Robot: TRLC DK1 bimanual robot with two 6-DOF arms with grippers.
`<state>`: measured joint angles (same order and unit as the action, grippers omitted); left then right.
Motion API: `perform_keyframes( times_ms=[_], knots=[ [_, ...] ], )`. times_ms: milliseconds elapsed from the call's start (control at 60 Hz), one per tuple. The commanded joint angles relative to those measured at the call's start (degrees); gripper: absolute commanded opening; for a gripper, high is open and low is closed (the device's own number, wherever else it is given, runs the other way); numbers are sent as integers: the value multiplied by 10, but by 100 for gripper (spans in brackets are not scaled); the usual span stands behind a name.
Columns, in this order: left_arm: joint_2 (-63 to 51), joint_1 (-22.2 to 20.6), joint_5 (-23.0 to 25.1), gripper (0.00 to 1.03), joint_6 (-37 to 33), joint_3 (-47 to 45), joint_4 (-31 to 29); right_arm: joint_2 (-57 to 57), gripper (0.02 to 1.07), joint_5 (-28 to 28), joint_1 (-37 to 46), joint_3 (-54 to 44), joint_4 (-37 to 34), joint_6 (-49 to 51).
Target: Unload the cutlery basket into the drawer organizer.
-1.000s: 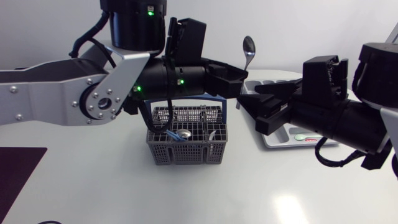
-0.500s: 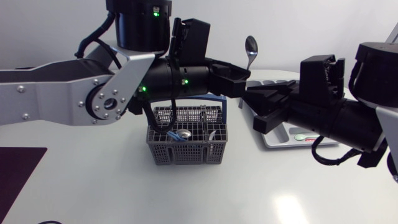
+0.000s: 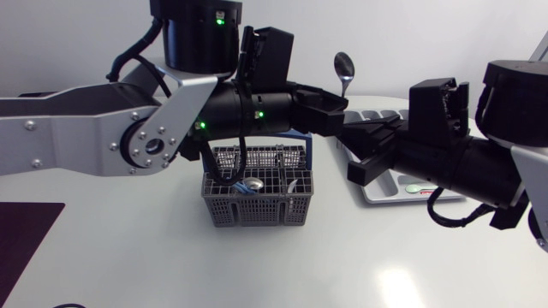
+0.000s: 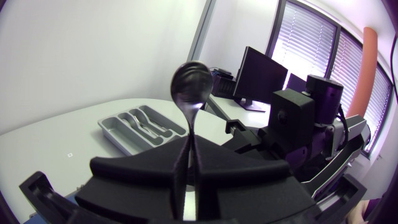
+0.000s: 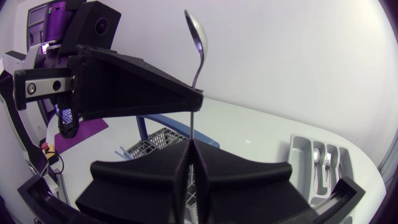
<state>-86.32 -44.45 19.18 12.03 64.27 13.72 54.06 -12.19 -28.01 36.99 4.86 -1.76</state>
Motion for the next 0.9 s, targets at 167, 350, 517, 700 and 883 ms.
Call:
perform_keyframes(
  times_ms=[167, 350, 517, 700, 883],
  knots=[
    [-8, -8, 2, 9, 19, 20, 11, 3, 7, -16, 3, 3, -9, -8],
    [-1, -7, 2, 39, 19, 21, 8, -4, 7, -30, 12, -2, -15, -3],
    [7, -11, 2, 87, 12, 18, -1, -11, 7, -61, 35, -10, -21, 0],
    [29, -27, 1, 99, -34, 9, -33, -24, 7, -123, 104, -9, -50, 18],
    [77, -28, -26, 99, -106, -15, -73, -20, 7, -224, 214, 10, -112, 84]
  ],
)
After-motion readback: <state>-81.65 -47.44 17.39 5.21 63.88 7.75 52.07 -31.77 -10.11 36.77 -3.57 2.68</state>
